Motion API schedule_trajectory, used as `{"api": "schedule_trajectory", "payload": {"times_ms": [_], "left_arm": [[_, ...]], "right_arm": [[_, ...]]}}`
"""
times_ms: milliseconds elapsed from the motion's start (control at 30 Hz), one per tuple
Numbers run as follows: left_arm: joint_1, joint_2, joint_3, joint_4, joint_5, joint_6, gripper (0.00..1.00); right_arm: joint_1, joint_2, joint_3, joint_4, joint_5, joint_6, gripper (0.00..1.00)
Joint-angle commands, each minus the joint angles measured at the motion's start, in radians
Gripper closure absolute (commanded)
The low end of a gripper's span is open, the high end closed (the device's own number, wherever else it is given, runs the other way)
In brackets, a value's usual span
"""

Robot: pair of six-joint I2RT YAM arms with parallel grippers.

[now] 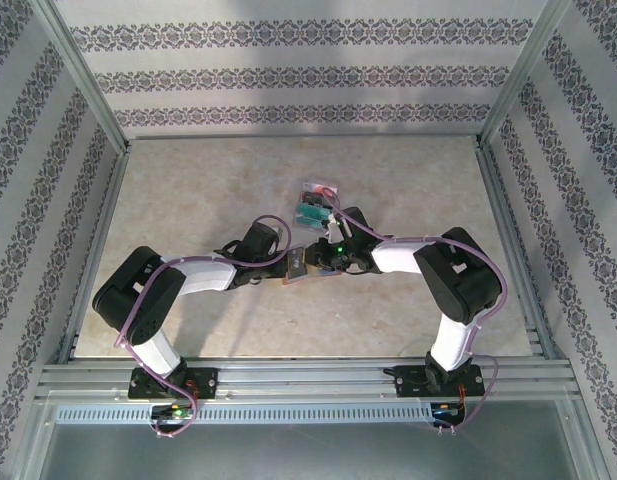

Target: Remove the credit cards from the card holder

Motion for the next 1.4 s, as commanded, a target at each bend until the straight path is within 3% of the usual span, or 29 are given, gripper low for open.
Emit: {"api": "schedule_trajectory", "payload": {"times_ms": [0, 467, 1133, 1367], "left_arm": [[-0.008, 0.018, -0.003, -0.028, 0.036, -0.001, 0.99], [-0.008, -0.008, -0.003, -0.061, 0.007, 0.010, 0.99], [0.018, -0.039, 0.021, -0.125, -0.001, 0.049, 1.00], [0.015, -0.123, 0.067, -0.171, -0.008, 0.074, 0.86]], "right_arm": [[0.015, -0.028, -0.011, 0.121, -0.099, 0.024, 0.83], [-0.007, -0.024, -0.040, 0.122, -0.072, 0.040, 0.97], [-0.051, -0.076, -0.089, 0.047, -0.004, 0.015, 0.99], [-0.048, -0.070, -0.088, 0.056, -0.004, 0.020, 0.99]]}}
